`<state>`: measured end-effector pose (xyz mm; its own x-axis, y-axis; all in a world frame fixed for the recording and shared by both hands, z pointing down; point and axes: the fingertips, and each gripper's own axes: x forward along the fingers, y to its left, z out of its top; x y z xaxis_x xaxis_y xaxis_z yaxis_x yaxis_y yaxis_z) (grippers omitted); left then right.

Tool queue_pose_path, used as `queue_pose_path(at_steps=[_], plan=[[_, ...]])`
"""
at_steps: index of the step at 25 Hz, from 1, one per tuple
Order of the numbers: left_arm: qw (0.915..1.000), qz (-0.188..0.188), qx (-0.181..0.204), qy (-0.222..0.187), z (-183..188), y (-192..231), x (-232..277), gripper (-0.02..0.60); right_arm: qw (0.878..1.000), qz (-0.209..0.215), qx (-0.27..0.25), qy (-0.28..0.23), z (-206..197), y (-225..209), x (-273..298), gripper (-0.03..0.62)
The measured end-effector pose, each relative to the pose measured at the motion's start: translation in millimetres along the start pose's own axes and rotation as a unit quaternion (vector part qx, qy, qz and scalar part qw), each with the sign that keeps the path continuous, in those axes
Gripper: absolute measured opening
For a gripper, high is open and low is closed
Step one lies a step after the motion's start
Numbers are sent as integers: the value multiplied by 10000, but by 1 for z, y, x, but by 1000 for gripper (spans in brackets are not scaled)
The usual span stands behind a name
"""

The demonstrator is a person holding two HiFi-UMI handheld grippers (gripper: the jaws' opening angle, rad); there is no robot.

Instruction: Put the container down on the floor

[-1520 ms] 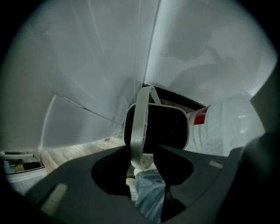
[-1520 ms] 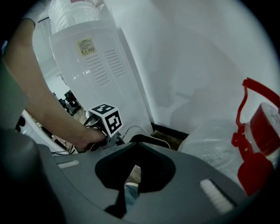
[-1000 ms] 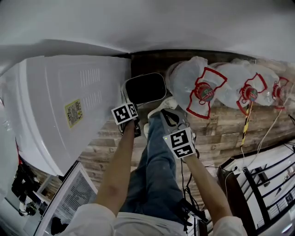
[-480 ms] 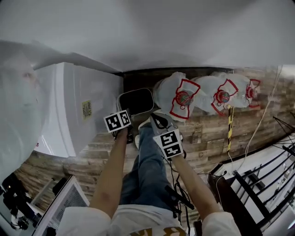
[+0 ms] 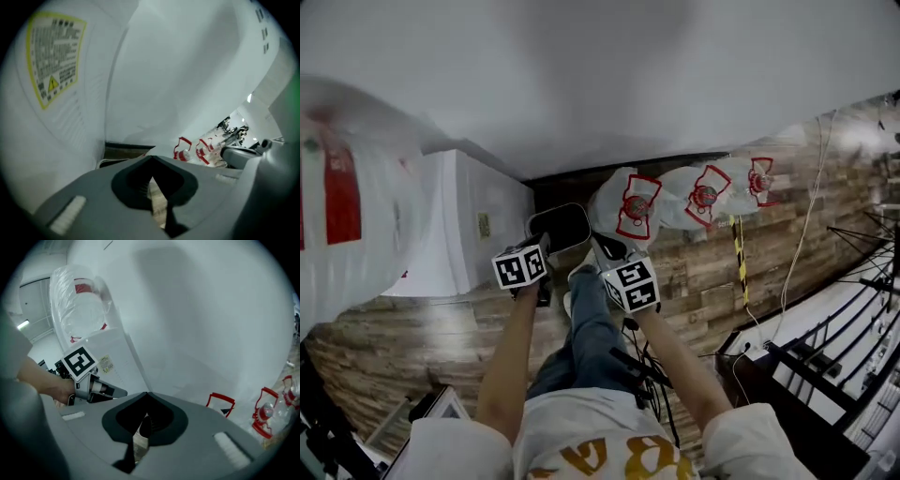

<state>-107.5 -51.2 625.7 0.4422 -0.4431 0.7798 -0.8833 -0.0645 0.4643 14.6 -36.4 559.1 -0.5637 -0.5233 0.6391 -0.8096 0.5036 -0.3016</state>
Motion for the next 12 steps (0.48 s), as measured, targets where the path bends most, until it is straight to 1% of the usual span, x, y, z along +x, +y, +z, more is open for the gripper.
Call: queue_pose_path(at_steps=[2, 3, 5, 7, 9, 12], plan=[[9988, -353, 145, -291, 15, -24, -21, 0, 9998, -16, 151, -116, 11, 1, -17, 28], [9979, -496, 154, -395, 19, -34, -31, 0, 9996, 4, 255, -153, 15, 3, -25, 28], [9961, -663, 189, -543, 26, -50, -54, 0, 9993, 28, 309, -221, 23, 10, -41, 28], [9929, -841, 428, -729, 36, -73, -78, 0, 9992, 16, 210, -338, 37, 17, -58, 28], [9865, -1091, 751, -960, 44, -103, -103, 0, 9987, -21, 147, -489, 51, 23, -80, 28], [9800, -1241, 992, -1194, 43, -127, -141, 0, 9983, -138, -76, -563, 59, 37, -110, 28]])
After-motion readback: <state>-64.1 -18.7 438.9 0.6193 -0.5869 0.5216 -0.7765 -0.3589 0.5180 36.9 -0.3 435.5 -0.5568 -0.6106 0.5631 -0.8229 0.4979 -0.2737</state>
